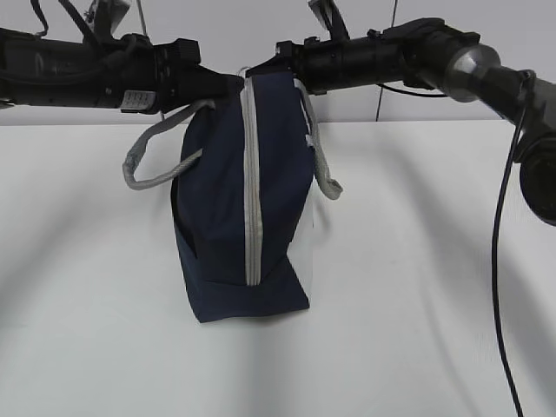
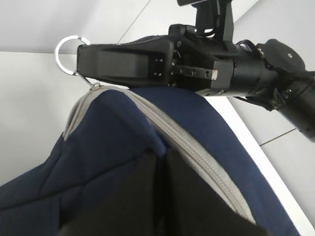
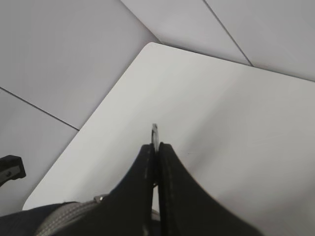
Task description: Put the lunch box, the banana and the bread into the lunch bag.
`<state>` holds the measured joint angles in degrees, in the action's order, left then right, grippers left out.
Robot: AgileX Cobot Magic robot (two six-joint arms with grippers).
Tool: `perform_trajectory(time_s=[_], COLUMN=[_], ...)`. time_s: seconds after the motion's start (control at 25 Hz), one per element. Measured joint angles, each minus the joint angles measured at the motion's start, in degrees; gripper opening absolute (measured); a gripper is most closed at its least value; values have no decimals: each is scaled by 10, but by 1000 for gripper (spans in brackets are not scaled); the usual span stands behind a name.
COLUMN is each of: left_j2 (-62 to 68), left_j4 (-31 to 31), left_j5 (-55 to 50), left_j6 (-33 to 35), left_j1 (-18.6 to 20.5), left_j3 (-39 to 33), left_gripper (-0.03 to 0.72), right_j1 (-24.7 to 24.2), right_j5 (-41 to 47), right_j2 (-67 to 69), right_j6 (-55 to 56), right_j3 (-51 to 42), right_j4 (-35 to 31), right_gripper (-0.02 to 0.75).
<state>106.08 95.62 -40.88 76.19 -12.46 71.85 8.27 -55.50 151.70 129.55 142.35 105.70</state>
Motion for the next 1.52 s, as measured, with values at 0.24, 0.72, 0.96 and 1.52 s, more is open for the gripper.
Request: perform_trajectory(time_s=[0.24,0.72,0.96,1.52], left_j2=[0,0,0,0], left_j4=[0,-2,-4,-1], left_j5=[-1,0,0,-9], left_j6=[5,7,8,9], left_j1=[10,15,15,15], left_j3=[0,0,0,0], left_gripper=[15,15,15,34], right_j1=[2,1,-5,-16], right_j5=[9,6,7,-7], right_j2=[4,28,28,35], right_j6=[24,33,29,36], right_j3=[1,-7,-37,-43], right_j4=[0,-17,-22,-20], right_gripper=[-16,-16,-16,7])
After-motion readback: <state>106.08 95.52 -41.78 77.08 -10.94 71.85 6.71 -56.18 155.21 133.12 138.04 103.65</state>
